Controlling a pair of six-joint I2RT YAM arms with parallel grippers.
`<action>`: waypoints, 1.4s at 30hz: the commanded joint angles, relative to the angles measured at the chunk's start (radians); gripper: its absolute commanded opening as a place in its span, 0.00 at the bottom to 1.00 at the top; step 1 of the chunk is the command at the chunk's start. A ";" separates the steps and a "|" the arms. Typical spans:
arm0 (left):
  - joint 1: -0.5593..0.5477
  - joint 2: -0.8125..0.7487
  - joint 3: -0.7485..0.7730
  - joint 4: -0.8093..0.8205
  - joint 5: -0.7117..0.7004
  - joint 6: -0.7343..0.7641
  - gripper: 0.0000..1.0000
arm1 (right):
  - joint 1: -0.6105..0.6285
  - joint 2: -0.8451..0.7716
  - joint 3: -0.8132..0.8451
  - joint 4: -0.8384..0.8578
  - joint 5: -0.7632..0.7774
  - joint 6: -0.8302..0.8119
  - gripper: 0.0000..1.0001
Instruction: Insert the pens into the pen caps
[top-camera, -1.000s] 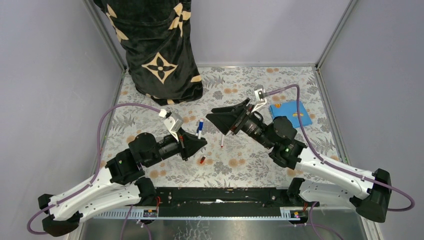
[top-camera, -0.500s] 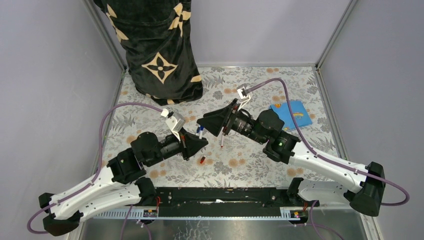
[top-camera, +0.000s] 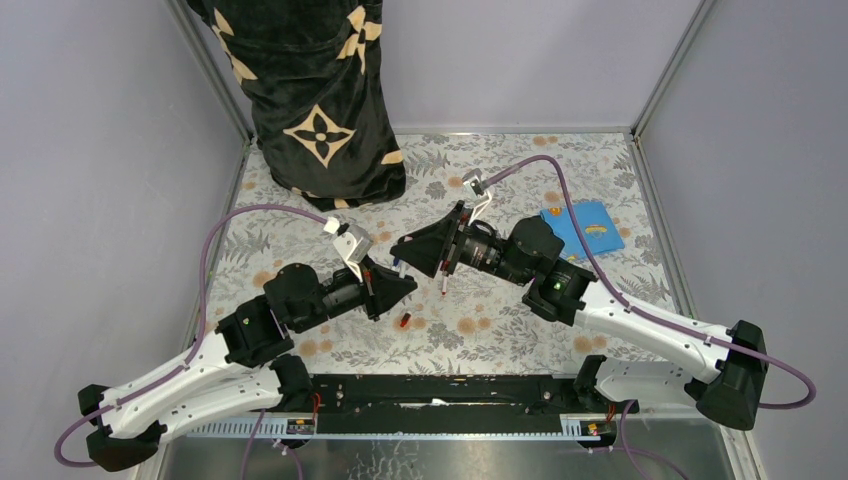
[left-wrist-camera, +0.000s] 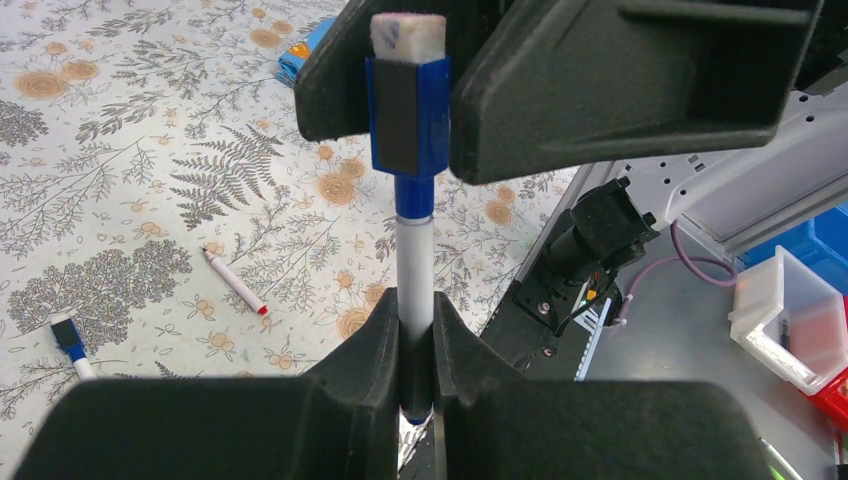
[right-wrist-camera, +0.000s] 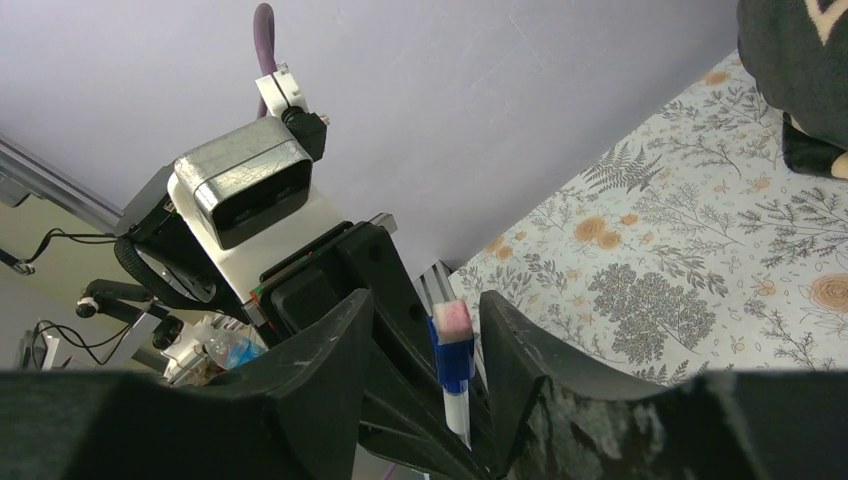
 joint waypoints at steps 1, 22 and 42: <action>0.002 -0.004 0.002 0.069 0.005 -0.006 0.00 | 0.005 -0.003 0.026 0.051 -0.024 -0.006 0.47; 0.002 -0.010 0.002 0.068 -0.014 -0.006 0.00 | 0.005 0.006 0.021 0.029 -0.024 -0.020 0.13; 0.002 -0.002 0.036 0.112 -0.042 -0.008 0.00 | 0.020 0.011 -0.133 0.024 -0.130 -0.171 0.00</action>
